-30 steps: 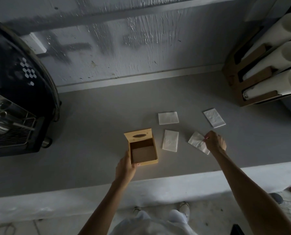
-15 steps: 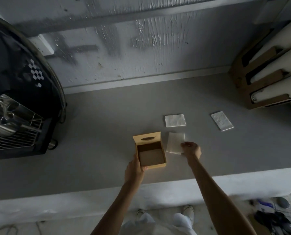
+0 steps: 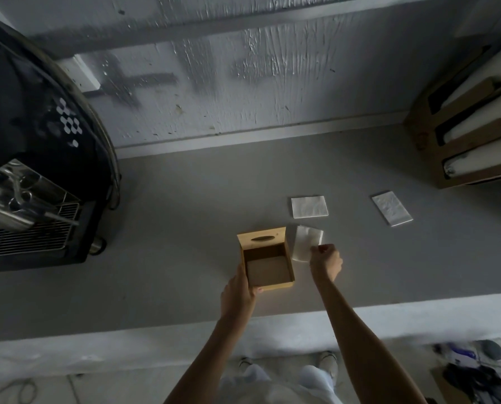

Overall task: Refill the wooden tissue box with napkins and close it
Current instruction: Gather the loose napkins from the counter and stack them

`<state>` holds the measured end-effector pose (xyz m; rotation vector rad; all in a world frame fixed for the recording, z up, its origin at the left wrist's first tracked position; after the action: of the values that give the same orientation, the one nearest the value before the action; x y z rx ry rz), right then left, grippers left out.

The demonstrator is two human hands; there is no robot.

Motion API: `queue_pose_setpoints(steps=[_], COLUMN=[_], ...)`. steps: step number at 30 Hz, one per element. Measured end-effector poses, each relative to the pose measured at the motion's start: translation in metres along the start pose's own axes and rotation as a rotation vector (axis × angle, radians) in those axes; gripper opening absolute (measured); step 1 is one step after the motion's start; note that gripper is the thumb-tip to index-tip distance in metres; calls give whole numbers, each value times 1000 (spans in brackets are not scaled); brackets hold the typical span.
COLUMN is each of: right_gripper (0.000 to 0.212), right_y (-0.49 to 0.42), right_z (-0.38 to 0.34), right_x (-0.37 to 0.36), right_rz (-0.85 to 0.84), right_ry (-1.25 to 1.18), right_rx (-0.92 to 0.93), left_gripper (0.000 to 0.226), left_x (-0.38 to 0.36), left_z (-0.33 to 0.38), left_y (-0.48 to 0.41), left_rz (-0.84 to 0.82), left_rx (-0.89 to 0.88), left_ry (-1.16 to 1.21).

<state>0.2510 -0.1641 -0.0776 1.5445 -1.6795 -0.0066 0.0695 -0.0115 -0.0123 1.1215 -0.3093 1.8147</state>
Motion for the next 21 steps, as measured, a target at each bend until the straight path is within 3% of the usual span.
queue_pose_setpoints(steps=[6,12,17,21], right_gripper=[7,31,29,23], right_y=[2,1,-25,-41], right_z=[-5,-3,-16,-25], right_x=[-6,-9,-8,5], right_rz=[86,210,77,-51], right_ry=[142,477,592,493], right_rx=[97,132,96,210], left_gripper=[68,69,72,70], left_x=[1,0,-1,-2], left_z=[0,0,-3,-5], left_y=[1,2,2,1], left_rz=[7,-20,-25,-29], left_rx=[8,35,45,55], left_ry=[-10,-36,-41,-43])
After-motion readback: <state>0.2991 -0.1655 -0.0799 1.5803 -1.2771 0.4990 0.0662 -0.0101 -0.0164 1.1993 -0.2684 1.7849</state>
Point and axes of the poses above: each hand's wrist, its own y-axis away from the middle knuckle, its own x-axis out of the back of the hand, z = x × y, the point moved 4 cm from there along -y, towards the middle knuckle, and after that the axes turned 8 degrees about -x, right-handed, at the moved point
